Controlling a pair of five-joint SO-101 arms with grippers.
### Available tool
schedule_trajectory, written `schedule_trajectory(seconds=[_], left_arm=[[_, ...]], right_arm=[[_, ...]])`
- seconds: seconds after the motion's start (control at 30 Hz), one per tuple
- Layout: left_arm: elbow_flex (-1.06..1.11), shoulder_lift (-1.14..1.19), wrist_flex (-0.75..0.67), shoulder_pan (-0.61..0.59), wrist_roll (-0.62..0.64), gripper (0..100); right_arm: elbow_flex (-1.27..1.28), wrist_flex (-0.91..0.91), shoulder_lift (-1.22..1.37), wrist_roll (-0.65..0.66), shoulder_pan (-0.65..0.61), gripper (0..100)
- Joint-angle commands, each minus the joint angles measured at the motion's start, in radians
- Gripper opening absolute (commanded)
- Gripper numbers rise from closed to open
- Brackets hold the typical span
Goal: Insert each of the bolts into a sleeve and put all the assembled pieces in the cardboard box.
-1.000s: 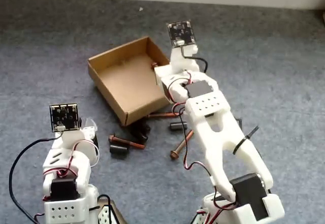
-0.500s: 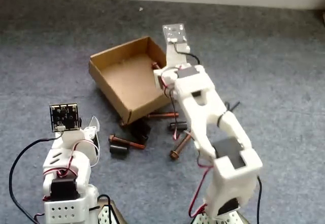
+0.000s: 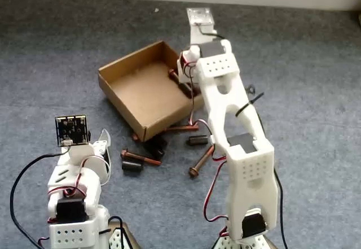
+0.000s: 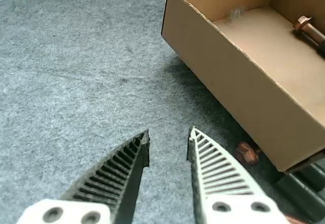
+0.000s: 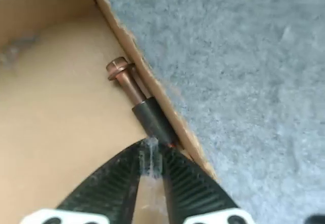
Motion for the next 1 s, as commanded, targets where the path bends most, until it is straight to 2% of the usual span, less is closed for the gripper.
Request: schedule_trajectory(seconds=[0.0, 0.17, 0.67, 0.97], left_arm=[[-0.002, -0.005, -0.012, -0.010, 0.003, 15], [-0.002, -0.005, -0.012, -0.010, 0.003, 15], [-0.002, -0.005, -0.012, -0.010, 0.002, 15], [-0.002, -0.005, -0.012, -0.010, -0.002, 15]], right_arm=[[-0.174, 0.110, -0.021, -0.006, -0.015, 4.1], [-0.237, 0.153, -0.004, -0.002, -0.019, 17.1], [-0.242, 0.091, 0.193, 0.055, 0.002, 17.1], [-0.435, 0.231, 0.196, 0.054, 0.008, 17.1]])
